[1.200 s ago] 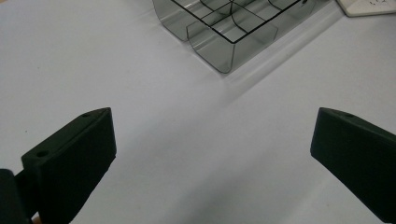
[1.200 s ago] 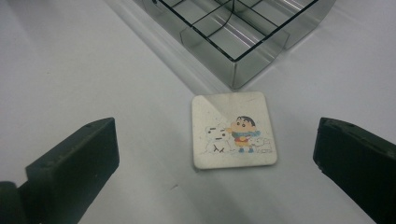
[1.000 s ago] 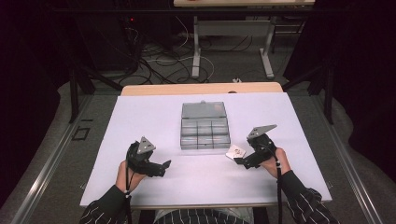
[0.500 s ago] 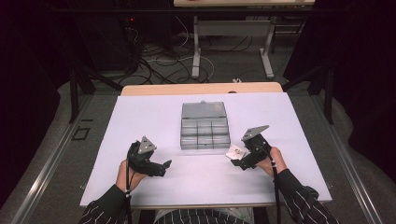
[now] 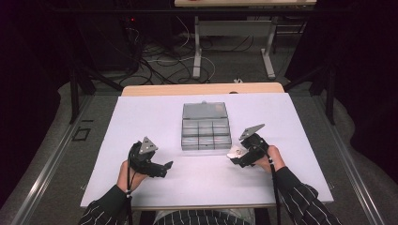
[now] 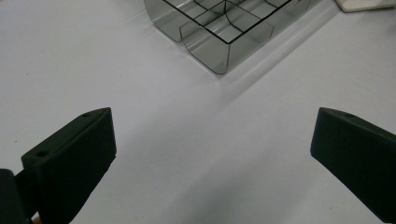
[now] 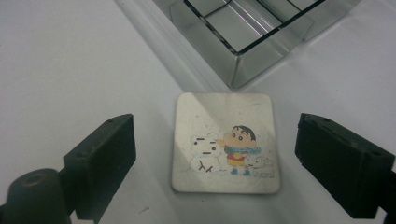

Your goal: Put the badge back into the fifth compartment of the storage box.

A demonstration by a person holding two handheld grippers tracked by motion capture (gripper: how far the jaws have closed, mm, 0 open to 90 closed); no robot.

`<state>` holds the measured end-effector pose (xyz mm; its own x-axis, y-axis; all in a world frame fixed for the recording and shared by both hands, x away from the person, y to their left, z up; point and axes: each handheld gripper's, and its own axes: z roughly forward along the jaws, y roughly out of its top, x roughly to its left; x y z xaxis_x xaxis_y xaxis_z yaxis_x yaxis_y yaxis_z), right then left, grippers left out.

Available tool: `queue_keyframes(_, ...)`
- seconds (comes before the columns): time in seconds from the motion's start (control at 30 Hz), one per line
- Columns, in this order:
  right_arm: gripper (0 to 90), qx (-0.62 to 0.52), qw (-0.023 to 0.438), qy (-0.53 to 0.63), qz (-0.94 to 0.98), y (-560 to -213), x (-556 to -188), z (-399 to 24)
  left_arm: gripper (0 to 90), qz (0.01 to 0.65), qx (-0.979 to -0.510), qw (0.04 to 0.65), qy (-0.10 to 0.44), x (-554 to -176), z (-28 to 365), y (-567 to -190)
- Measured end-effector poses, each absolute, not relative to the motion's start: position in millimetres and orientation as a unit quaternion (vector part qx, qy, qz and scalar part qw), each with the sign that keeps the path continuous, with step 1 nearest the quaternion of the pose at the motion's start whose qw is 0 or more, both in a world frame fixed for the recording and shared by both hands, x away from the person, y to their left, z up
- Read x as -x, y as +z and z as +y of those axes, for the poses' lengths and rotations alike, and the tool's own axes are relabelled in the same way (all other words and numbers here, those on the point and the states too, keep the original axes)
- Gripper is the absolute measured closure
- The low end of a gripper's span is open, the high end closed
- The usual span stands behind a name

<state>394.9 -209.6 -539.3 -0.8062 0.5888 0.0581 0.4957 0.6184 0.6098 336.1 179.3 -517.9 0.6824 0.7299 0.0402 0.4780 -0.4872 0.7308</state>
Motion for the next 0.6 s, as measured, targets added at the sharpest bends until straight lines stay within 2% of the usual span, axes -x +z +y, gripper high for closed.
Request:
queue_keyframes(0.3,21.4,-0.296,0.08,0.301,0.903,-543.9,-400.2,-206.2,0.3,0.357,-0.841,0.367,0.176,-335.8,179.4,-518.5)
queue_keyframes(0.6,25.1,-0.305,0.078,0.295,0.902,-546.4,-402.1,-207.1,0.3,0.356,-0.846,0.357,0.171,-337.1,175.6,-520.3)
